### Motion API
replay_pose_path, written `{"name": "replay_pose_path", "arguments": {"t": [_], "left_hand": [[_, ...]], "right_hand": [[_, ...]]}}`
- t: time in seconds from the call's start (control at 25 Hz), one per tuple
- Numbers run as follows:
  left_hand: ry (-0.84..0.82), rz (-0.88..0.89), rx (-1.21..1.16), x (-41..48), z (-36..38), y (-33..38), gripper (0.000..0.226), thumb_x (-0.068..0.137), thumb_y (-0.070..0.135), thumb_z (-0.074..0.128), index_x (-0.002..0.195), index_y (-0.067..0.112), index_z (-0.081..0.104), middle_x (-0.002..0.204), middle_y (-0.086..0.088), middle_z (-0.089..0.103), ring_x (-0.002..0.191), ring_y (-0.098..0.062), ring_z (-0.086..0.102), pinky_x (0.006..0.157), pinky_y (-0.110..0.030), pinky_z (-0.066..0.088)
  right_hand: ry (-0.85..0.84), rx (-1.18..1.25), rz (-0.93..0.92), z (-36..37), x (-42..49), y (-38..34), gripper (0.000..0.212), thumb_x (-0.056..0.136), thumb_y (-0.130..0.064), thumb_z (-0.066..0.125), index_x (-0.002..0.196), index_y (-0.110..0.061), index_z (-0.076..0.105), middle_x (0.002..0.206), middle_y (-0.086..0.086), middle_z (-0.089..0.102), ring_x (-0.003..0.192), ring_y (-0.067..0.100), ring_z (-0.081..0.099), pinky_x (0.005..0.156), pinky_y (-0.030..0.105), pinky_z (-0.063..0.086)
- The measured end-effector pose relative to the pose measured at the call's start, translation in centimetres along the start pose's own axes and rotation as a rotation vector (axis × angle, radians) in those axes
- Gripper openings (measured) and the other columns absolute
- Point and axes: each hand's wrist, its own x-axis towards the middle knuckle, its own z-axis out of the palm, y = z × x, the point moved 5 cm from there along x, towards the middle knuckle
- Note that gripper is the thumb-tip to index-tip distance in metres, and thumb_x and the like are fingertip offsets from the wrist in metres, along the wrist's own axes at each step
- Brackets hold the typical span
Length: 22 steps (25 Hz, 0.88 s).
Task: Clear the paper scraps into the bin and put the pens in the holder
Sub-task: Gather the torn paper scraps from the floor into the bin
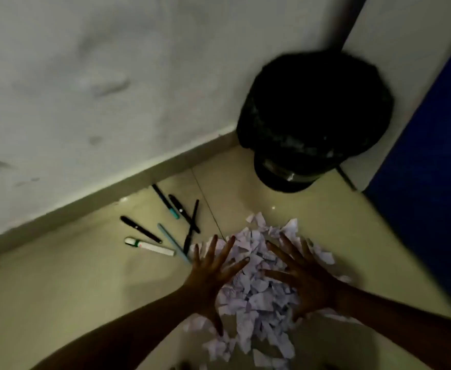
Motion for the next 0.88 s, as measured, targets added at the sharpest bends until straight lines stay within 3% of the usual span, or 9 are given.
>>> {"name": "replay_pose_path", "arguments": {"t": [0.16,0.24,0.32,0.36,0.44,0.52,0.64,0.76,0.88], "left_hand": [[0.17,0.085,0.025,6.5,6.6,-0.4,0.117,0.046,0.084,0.04,0.134,0.039,-0.022,0.131,0.011,-0.056,0.121,-0.053,-0.028,0.095,-0.068,-0.013],[0.138,0.118,0.078,8.2,8.8,-0.6,0.115,0.054,0.079,0.053,0.128,0.045,-0.028,0.135,0.01,-0.05,0.121,-0.047,-0.035,0.094,-0.058,-0.025],[0.039,0.095,0.05,8.4,9.1,-0.9,0.116,0.058,0.072,0.062,0.13,0.047,-0.026,0.144,0.009,-0.032,0.126,-0.049,-0.033,0.098,-0.059,-0.023],[0.088,0.112,0.114,8.3,8.4,-1.2,0.107,0.062,0.074,0.057,0.139,0.041,-0.01,0.147,0.0,-0.011,0.132,-0.053,-0.013,0.105,-0.066,0.001],[0.177,0.139,0.228,7.9,8.3,-1.1,0.068,0.074,0.071,0.036,0.129,0.032,0.032,0.124,-0.009,0.03,0.112,-0.037,0.033,0.08,-0.047,0.054],[0.311,0.223,0.237,8.8,7.5,-2.1,0.043,0.081,0.058,0.029,0.11,0.029,0.042,0.104,-0.004,0.039,0.088,-0.022,0.042,0.062,-0.028,0.053],[0.177,0.177,0.036,11.3,5.2,-3.5,0.038,0.077,0.039,0.036,0.105,0.016,0.045,0.093,-0.012,0.057,0.062,-0.027,0.058,0.046,-0.025,0.046],[0.176,0.135,-0.069,10.5,1.1,-3.2,0.044,0.08,0.032,0.043,0.118,0.01,0.04,0.112,-0.027,0.054,0.083,-0.043,0.06,0.065,-0.043,0.048],[0.494,0.167,-0.226,7.5,-8.1,-2.8,0.036,0.073,0.038,0.039,0.104,0.021,0.041,0.102,-0.022,0.062,0.085,-0.034,0.061,0.068,-0.034,0.044]], "right_hand": [[0.086,-0.149,-0.411,7.0,4.5,3.5,0.087,0.064,-0.078,0.052,0.139,-0.046,0.021,0.154,0.005,-0.026,0.138,0.047,-0.013,0.106,0.068,-0.01],[0.077,-0.241,-0.567,8.7,6.5,4.1,0.074,0.072,-0.072,0.051,0.137,-0.047,0.025,0.152,0.001,-0.029,0.138,0.045,-0.011,0.102,0.073,-0.008],[0.073,-0.243,-0.632,9.0,6.8,4.6,0.057,0.084,-0.07,0.027,0.134,-0.043,0.033,0.156,0.003,-0.013,0.137,0.042,0.003,0.105,0.072,0.005],[0.082,-0.205,-0.629,9.1,6.8,4.6,0.054,0.088,-0.066,0.02,0.132,-0.04,0.036,0.154,0.007,0.003,0.135,0.041,0.011,0.104,0.072,0.015],[0.152,-0.173,-0.569,9.0,6.7,4.1,0.041,0.095,-0.054,0.019,0.125,-0.037,0.041,0.14,0.009,0.028,0.125,0.037,0.028,0.098,0.063,0.035],[0.222,-0.172,-0.565,7.9,7.7,4.5,0.034,0.097,-0.044,0.02,0.117,-0.034,0.046,0.126,0.008,0.038,0.107,0.03,0.04,0.086,0.043,0.036],[0.195,-0.16,-0.591,6.3,10.4,4.4,0.017,0.095,-0.031,0.044,0.109,-0.023,0.05,0.107,0.014,0.051,0.086,0.026,0.05,0.07,0.033,0.043],[0.199,0.019,-0.338,1.8,10.9,3.6,0.025,0.087,-0.015,0.05,0.112,-0.012,0.05,0.097,0.023,0.064,0.084,0.03,0.063,0.066,0.035,0.056],[0.429,0.077,-0.303,-7.2,9.6,2.0,0.033,0.084,-0.02,0.05,0.116,-0.012,0.049,0.09,0.021,0.065,0.081,0.022,0.059,0.067,0.031,0.053]]}}
